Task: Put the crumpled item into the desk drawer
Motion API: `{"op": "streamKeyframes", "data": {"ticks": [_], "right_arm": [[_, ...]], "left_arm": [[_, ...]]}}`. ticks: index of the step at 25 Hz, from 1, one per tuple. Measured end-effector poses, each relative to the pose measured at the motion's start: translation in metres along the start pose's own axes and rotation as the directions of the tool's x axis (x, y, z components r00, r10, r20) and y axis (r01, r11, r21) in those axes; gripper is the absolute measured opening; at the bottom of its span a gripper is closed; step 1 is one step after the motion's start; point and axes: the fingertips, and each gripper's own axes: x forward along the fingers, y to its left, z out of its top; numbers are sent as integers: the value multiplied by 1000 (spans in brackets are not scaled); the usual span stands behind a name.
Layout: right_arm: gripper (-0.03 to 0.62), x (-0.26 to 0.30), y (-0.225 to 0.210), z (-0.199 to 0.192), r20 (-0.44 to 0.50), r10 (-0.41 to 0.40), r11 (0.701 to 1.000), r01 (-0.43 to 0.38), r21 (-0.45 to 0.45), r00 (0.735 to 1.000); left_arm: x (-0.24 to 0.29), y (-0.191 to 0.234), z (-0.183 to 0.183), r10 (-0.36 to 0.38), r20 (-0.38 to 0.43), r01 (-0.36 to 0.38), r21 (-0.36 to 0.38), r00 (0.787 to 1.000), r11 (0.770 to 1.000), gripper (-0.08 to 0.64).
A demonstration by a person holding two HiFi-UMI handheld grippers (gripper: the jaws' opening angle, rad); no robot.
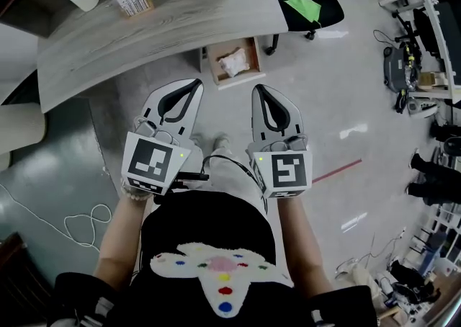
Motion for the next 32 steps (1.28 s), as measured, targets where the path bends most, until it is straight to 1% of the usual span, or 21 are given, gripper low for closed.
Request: {"op": "streamKeyframes", "data": {"ticks": [4, 8, 12, 17, 22, 26, 29, 32], "right_arm": [[5, -5, 3, 16, 16, 6, 999, -5, -39, 1000], [5, -13, 11, 34, 32, 22, 999, -21, -48, 999], [5, -17, 14, 43, 54, 29, 998, -27, -52, 998], [5, -23, 12, 48, 56, 35, 998, -32, -63, 998], [5, -25, 11, 48, 48, 30, 997, -27, -74, 998], [5, -23, 12, 45, 47, 12, 998, -9, -56, 999], [5, -22, 17, 45, 46, 22, 998, -19, -60, 999], [5, -21, 19, 46, 47, 33, 997, -30, -71, 998]], "left_arm": [[-6, -2, 14, 2, 22, -2, 24, 1000, 1000, 12], [-16, -4, 29, 10, 42, -12, 48, 999, 999, 12], [-19, -2, 33, 17, 58, -21, 54, 998, 998, 12], [-19, -1, 39, 25, 69, -29, 50, 997, 998, 12], [-18, -8, 40, 1, 72, -6, 60, 997, 998, 12], [-18, -9, 39, -11, 72, 6, 72, 997, 997, 12], [-20, -10, 42, -20, 85, 13, 89, 996, 996, 12], [-20, -11, 38, -19, 69, 14, 74, 997, 997, 12]]}}
